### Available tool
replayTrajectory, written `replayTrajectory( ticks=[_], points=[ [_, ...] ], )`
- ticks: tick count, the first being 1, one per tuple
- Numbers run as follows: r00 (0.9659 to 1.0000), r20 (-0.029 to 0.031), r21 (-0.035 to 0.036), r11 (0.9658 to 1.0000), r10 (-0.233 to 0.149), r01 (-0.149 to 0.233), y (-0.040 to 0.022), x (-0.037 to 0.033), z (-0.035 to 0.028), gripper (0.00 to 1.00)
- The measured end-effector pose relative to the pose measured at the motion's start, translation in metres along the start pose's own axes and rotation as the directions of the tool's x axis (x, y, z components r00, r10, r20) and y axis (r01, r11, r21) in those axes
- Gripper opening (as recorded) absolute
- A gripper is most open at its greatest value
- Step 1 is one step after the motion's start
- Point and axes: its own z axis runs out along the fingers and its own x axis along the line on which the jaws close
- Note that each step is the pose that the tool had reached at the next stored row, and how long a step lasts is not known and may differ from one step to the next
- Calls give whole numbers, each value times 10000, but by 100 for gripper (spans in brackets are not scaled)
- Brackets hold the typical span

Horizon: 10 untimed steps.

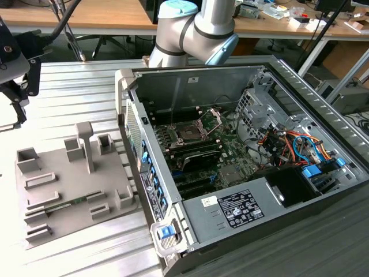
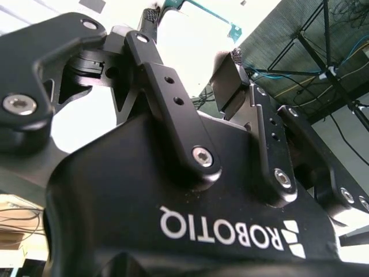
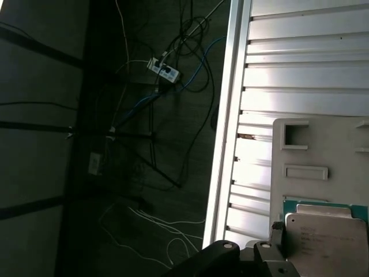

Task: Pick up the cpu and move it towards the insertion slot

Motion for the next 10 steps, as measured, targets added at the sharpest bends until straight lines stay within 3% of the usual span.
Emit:
replayTrajectory(
  ticks=[10],
  points=[
    [10000, 1, 0, 10000, 0, 0, 3, 0, -76, 55]
  ],
)
